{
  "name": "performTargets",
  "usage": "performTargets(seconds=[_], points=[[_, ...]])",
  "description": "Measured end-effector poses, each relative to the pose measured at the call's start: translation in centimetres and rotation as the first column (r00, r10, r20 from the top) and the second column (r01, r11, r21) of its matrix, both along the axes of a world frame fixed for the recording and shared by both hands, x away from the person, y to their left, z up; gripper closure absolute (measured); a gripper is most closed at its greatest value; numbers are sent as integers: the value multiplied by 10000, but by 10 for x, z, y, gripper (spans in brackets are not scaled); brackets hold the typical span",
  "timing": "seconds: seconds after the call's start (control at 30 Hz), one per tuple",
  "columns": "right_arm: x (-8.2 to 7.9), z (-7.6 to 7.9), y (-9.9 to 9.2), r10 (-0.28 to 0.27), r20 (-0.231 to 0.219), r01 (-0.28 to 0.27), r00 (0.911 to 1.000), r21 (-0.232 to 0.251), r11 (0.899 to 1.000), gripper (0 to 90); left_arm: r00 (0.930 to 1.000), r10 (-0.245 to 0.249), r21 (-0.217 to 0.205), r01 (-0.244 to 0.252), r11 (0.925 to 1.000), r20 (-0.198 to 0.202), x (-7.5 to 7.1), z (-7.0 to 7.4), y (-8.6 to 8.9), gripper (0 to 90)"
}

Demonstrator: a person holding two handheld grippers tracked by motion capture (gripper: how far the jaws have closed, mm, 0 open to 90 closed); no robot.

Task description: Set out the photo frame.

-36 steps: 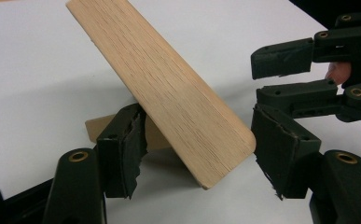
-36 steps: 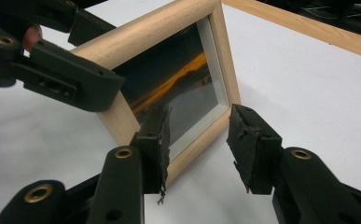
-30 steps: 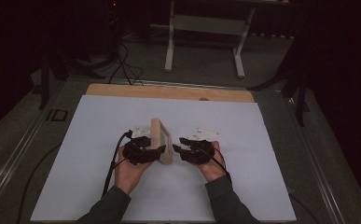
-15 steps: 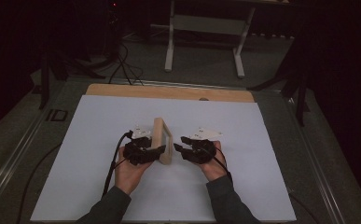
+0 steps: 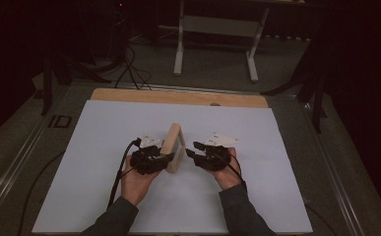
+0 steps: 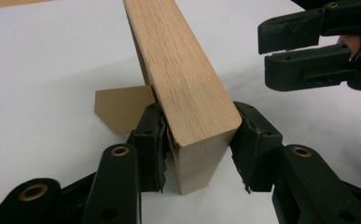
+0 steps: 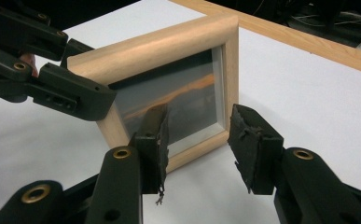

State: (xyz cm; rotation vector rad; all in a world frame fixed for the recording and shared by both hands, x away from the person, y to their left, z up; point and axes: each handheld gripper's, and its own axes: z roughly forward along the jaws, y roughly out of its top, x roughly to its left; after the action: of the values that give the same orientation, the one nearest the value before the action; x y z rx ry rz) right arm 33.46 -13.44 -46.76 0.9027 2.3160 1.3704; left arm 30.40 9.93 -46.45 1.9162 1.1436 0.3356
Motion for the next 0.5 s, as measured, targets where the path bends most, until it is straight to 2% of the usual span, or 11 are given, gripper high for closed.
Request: performTargets(seconds=[0.17, 0.23, 0.5], points=[[0, 1, -2, -46, 63, 45, 10000, 33, 10000, 566, 10000, -37, 40, 37, 10000, 24, 0, 0, 0, 597], [1, 2, -3, -116, 82, 115, 9999, 90, 9999, 565, 9999, -53, 249, 50, 9997, 122, -2, 1, -1, 602], [0, 5, -4, -195, 177, 193, 9997, 120, 9997, 566, 9995, -230, 400, 222, 9990, 196, -2, 1, -2, 606]])
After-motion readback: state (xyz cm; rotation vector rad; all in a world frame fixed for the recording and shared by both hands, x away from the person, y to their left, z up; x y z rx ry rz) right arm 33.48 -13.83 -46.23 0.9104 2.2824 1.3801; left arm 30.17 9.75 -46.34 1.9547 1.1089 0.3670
